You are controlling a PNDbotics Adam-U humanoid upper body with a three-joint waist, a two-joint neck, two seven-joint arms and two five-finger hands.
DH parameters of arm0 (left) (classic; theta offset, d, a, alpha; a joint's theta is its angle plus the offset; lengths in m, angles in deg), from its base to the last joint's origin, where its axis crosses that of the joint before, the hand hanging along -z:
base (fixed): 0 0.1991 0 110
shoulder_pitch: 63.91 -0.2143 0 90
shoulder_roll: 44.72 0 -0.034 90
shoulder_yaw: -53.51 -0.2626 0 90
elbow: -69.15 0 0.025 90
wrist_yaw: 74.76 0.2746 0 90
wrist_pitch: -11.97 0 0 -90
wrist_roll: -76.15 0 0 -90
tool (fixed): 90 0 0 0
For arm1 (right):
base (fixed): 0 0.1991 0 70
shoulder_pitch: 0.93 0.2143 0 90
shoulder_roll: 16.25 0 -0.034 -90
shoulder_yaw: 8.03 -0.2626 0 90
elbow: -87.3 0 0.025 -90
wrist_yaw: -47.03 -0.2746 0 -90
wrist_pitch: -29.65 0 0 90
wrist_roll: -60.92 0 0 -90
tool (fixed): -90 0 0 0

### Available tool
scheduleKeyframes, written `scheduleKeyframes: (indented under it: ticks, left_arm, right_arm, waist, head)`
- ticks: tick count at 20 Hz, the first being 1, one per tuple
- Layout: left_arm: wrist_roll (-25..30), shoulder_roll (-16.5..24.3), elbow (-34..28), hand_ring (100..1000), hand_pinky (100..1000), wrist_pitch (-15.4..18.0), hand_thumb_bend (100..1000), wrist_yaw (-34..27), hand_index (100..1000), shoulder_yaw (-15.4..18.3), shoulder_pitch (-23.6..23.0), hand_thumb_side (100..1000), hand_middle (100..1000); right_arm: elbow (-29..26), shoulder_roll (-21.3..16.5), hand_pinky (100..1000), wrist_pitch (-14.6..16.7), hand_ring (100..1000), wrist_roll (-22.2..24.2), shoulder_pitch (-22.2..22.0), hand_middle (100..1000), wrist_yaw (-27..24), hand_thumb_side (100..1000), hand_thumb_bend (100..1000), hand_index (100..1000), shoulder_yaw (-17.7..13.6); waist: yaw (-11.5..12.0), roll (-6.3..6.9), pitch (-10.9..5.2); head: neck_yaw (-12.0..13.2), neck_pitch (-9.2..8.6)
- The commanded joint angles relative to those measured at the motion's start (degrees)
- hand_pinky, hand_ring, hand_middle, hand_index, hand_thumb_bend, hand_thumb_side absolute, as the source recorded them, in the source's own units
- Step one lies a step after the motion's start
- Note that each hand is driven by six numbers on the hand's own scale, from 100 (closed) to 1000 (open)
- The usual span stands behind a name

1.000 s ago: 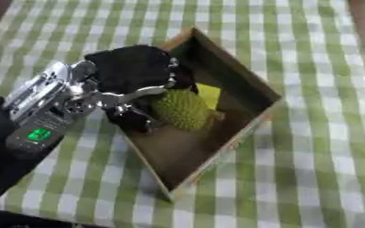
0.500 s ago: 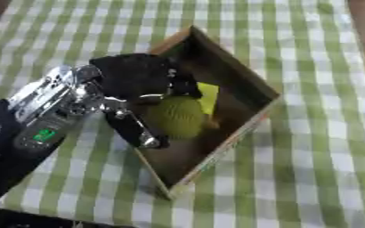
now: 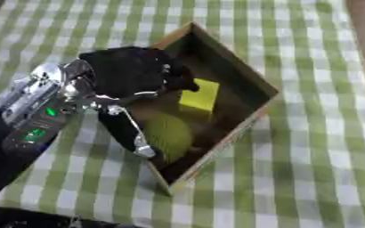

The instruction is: Pick up objects on the table and place them in the box.

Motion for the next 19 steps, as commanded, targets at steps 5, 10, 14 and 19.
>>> scheduleKeyframes:
  ticks: [5, 10, 14, 19]
  left_arm:
    - [-6.9, 2.1, -8.0, 842, 849, -7.0, 327, -4.5, 932, 5.7, -0.7, 633, 831]
    - [-23.4, 4.3, -9.7, 771, 772, -14.1, 100, -19.5, 903, 14.3, -3.7, 604, 793]
    - [-40.7, 7.4, -9.8, 743, 737, -14.7, 100, -36.2, 878, 22.2, -8.4, 603, 765]
    - [-57.3, 11.4, -9.8, 740, 736, -7.2, 100, -49.2, 868, 30.9, -15.2, 607, 757]
  right_arm:
    - [-0.9, -1.0, 888, 0.2, 590, -0.8, 0.4, 567, 0.2, 470, 100, 821, -1.0]
    - [-0.9, -0.8, 884, 0.1, 596, -1.9, -0.2, 571, 0.4, 465, 100, 820, -1.8]
    - [-0.9, -0.6, 885, 0.1, 602, -2.4, -0.8, 572, 0.5, 469, 100, 820, -2.3]
    - [-0.9, 0.0, 888, 0.0, 612, -2.9, -1.9, 571, 0.8, 470, 100, 821, -2.7]
  waist:
    - [0.3, -0.69, -1.98]
    - [0.6, -1.23, -2.73]
    - [0.9, -1.49, -3.13]
    - [1.7, -2.00, -3.17]
  head:
    - [-0.5, -0.34]
    - [-1.6, -0.80]
    - [-2.2, -1.09]
    - [-3.2, -1.24]
